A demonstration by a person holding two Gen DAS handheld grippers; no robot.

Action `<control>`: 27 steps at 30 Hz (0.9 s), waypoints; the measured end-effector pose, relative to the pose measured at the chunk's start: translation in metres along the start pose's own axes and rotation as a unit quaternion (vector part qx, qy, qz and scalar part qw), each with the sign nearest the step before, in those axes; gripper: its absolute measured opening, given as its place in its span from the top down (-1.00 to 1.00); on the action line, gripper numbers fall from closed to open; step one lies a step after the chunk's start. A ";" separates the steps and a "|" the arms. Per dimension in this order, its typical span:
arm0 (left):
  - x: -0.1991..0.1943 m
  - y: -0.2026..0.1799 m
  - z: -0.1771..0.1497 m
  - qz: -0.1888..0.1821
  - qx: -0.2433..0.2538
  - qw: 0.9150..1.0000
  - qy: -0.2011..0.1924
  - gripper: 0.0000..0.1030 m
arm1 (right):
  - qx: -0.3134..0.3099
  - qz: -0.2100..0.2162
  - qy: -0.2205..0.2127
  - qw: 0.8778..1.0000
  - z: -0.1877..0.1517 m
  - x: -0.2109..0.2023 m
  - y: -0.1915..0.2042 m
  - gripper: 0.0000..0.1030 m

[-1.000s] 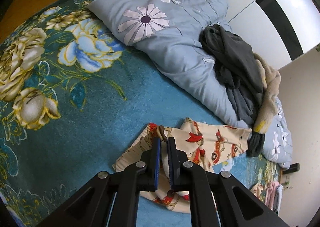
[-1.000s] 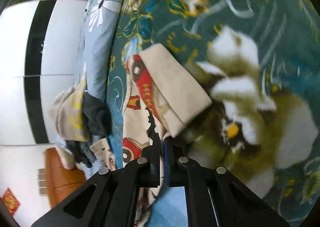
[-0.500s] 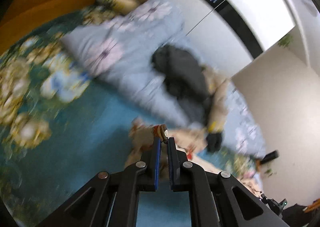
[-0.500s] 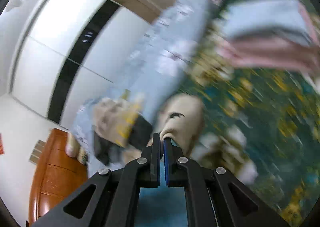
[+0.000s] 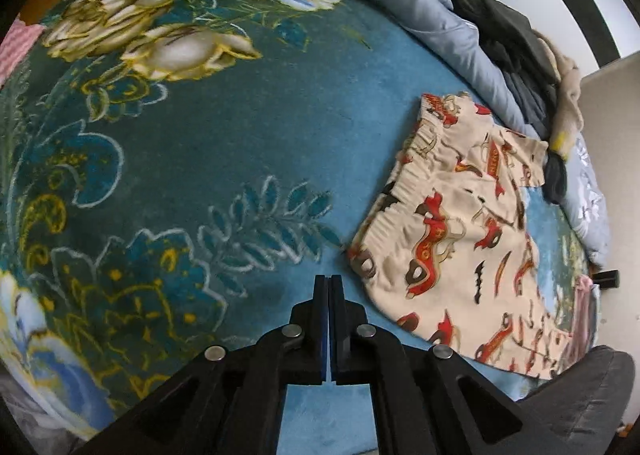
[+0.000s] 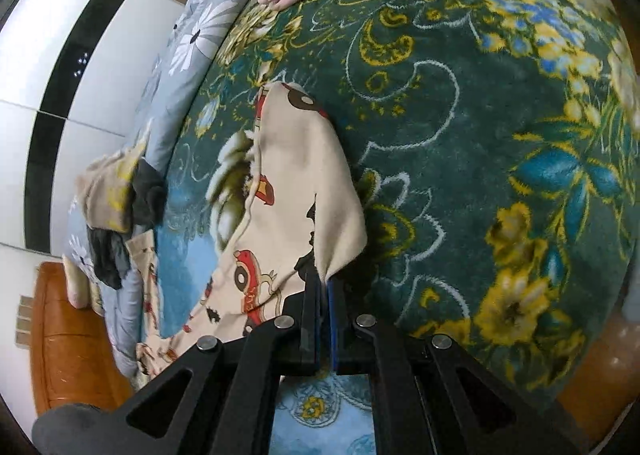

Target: Fold clothes

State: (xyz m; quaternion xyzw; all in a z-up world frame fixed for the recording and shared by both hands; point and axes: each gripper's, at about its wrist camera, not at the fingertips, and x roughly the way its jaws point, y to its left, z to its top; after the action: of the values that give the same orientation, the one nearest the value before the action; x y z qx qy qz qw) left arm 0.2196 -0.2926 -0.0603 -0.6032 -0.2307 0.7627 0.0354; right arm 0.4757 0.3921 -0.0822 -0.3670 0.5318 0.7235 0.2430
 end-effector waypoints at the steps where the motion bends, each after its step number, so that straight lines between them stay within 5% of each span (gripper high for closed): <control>1: 0.002 0.000 0.005 -0.007 0.001 1.000 0.001 0.99 | 0.003 0.003 -0.001 1.000 0.000 0.001 -0.001 0.94; 5: 0.015 -0.013 0.030 -0.028 0.011 1.000 -0.007 0.94 | -0.001 -0.004 0.001 1.000 0.001 0.000 0.002 0.94; 9: 0.035 -0.029 0.053 -0.039 0.025 0.999 -0.017 0.16 | -0.007 -0.017 0.008 1.000 0.002 0.002 0.005 0.93; 13: 0.065 -0.042 0.062 -0.053 0.024 0.998 0.016 -0.01 | -0.002 -0.023 0.008 1.000 0.003 0.002 0.005 0.93; 17: 0.069 -0.054 0.045 -0.034 0.066 0.997 0.029 0.03 | 0.002 -0.029 0.008 1.000 0.004 0.003 0.007 0.93; 19: 0.067 -0.058 0.041 -0.004 0.078 0.997 0.023 0.43 | 0.004 -0.033 0.008 0.999 0.004 0.004 0.008 0.92; 20: 0.066 -0.058 0.040 0.012 0.078 0.997 0.019 0.79 | 0.005 -0.036 0.010 0.999 0.004 0.006 0.009 0.92; 27: 0.019 -0.046 0.053 0.023 0.038 0.999 -0.026 0.87 | -0.006 -0.011 0.021 1.000 0.002 0.007 0.022 0.88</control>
State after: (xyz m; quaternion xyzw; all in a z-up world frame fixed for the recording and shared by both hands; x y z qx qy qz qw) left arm 0.1550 -0.2621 -0.0505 -0.5868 -0.1884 0.7868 0.0347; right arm 0.4547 0.3871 -0.0745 -0.3890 0.5282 0.7165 0.2374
